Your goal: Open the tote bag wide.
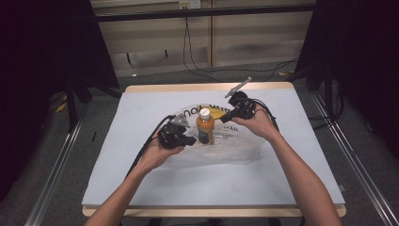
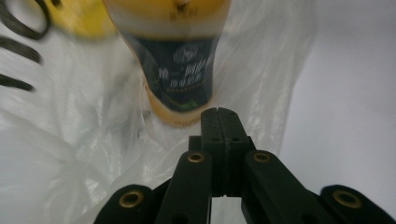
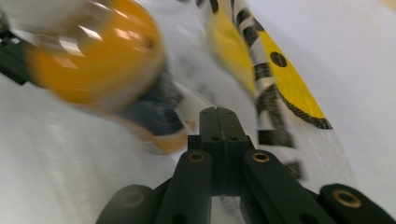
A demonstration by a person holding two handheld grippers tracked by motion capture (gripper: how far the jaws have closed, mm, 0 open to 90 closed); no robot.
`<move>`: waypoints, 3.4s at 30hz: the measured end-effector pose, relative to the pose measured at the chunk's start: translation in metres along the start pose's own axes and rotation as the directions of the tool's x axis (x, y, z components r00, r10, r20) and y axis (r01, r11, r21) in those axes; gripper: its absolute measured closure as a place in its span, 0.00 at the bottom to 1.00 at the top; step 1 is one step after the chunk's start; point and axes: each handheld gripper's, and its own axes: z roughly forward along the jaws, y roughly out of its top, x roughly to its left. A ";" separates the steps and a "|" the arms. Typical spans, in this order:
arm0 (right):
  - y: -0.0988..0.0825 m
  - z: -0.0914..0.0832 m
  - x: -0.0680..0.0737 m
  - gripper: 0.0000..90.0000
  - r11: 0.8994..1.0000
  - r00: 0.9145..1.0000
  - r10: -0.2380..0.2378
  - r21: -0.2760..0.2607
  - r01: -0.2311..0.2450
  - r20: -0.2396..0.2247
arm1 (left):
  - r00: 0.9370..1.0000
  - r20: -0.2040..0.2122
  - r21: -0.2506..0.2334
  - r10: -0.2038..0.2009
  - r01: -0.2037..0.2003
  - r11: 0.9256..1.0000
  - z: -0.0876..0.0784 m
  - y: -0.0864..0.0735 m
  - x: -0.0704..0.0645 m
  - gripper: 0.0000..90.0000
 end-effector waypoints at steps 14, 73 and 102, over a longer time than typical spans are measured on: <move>-0.001 0.046 -0.004 1.00 0.983 0.997 -0.013 0.181 0.027 -0.078 | 0.999 -0.009 0.052 -0.042 0.043 0.998 0.033 -0.015 0.003 1.00; 0.075 0.058 -0.019 1.00 0.993 0.993 0.113 0.027 -0.114 0.044 | 0.971 0.207 -0.066 0.121 -0.110 0.992 0.001 -0.011 -0.086 1.00; -0.087 0.020 -0.012 1.00 0.993 0.992 0.117 -0.006 -0.117 -0.047 | 0.982 -0.090 -0.012 -0.167 0.167 0.986 0.012 -0.057 0.034 1.00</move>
